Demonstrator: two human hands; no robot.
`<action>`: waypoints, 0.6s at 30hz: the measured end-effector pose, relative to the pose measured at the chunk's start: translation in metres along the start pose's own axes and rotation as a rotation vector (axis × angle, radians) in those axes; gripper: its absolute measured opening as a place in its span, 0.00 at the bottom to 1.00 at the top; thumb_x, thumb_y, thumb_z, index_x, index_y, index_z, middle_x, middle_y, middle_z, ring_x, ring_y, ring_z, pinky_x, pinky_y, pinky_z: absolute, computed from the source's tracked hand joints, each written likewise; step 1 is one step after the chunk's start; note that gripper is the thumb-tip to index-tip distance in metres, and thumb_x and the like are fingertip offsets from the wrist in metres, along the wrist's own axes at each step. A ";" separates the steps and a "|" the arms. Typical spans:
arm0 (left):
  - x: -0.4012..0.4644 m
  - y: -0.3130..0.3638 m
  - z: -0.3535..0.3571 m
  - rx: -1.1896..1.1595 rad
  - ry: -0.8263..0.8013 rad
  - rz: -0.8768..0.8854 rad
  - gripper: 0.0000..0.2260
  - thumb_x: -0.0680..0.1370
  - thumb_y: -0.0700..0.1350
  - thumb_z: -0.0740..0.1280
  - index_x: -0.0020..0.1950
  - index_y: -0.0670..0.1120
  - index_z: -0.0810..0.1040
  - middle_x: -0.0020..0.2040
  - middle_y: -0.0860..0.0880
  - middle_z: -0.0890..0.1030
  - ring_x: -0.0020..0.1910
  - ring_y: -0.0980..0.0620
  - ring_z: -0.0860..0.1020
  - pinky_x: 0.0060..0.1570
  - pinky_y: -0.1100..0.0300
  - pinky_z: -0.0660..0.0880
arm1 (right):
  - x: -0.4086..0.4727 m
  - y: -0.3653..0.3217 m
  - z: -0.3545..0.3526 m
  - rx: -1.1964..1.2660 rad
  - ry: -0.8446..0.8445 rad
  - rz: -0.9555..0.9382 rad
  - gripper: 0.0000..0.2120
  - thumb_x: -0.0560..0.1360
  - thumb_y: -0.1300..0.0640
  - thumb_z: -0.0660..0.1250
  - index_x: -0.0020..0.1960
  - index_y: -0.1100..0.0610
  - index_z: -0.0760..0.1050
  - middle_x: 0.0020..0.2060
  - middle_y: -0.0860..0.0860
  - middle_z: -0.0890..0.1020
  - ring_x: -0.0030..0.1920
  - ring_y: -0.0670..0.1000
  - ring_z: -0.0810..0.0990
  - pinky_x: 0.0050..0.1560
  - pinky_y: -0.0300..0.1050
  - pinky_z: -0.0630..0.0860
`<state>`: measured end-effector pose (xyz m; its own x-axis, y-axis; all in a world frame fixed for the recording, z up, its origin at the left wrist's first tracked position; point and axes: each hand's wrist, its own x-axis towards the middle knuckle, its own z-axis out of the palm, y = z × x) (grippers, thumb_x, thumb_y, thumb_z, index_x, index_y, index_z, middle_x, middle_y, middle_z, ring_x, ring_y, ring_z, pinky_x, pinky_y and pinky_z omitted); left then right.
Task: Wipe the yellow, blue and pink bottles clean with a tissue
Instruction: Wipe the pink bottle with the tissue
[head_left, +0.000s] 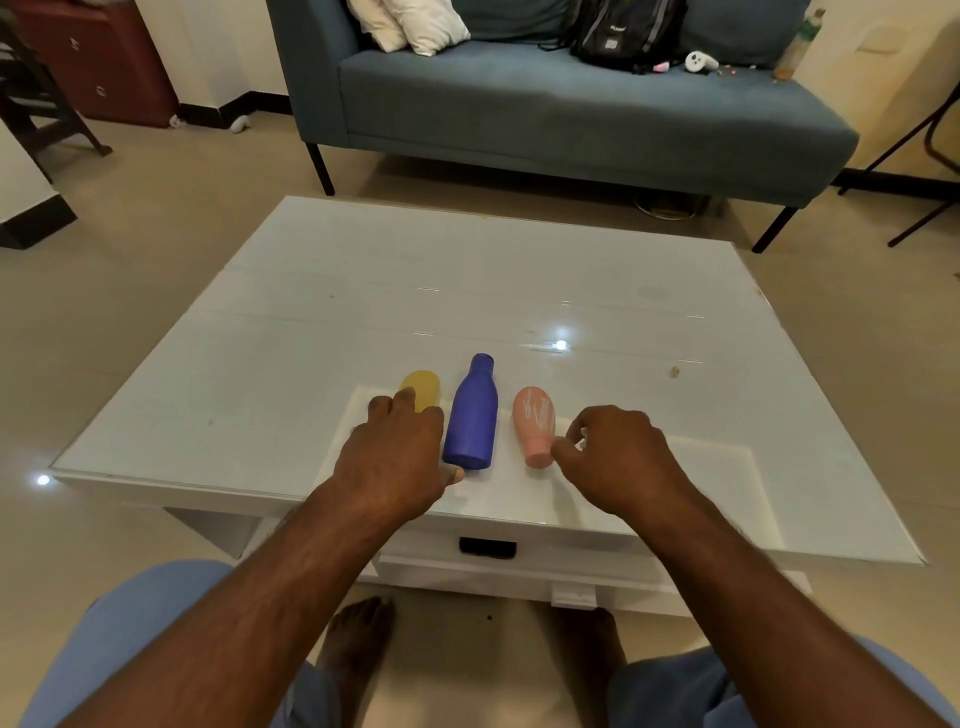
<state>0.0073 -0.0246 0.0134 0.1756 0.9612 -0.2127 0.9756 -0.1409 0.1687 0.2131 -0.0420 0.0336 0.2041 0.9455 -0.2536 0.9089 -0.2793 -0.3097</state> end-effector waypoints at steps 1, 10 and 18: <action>0.000 0.000 0.000 0.000 0.014 0.003 0.27 0.75 0.61 0.69 0.69 0.51 0.69 0.73 0.47 0.65 0.70 0.46 0.66 0.63 0.51 0.70 | 0.002 -0.001 0.004 -0.035 -0.019 0.008 0.22 0.80 0.40 0.67 0.62 0.56 0.81 0.57 0.52 0.85 0.50 0.51 0.81 0.48 0.41 0.73; 0.002 0.003 -0.001 -0.036 0.143 0.010 0.24 0.75 0.60 0.67 0.68 0.51 0.71 0.72 0.48 0.68 0.70 0.47 0.65 0.62 0.53 0.71 | 0.008 -0.005 0.020 -0.199 -0.018 0.012 0.27 0.77 0.34 0.67 0.61 0.55 0.78 0.48 0.51 0.81 0.42 0.50 0.75 0.41 0.43 0.70; 0.003 0.003 -0.008 -0.230 0.342 0.039 0.23 0.76 0.58 0.67 0.69 0.52 0.71 0.71 0.51 0.70 0.71 0.51 0.65 0.65 0.56 0.67 | 0.013 0.002 0.000 -0.035 0.159 0.021 0.15 0.77 0.44 0.67 0.48 0.55 0.81 0.36 0.49 0.80 0.31 0.44 0.73 0.30 0.39 0.64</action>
<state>0.0095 -0.0200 0.0213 0.1197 0.9850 0.1241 0.9072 -0.1593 0.3894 0.2176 -0.0304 0.0295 0.2756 0.9549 -0.1103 0.9154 -0.2957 -0.2731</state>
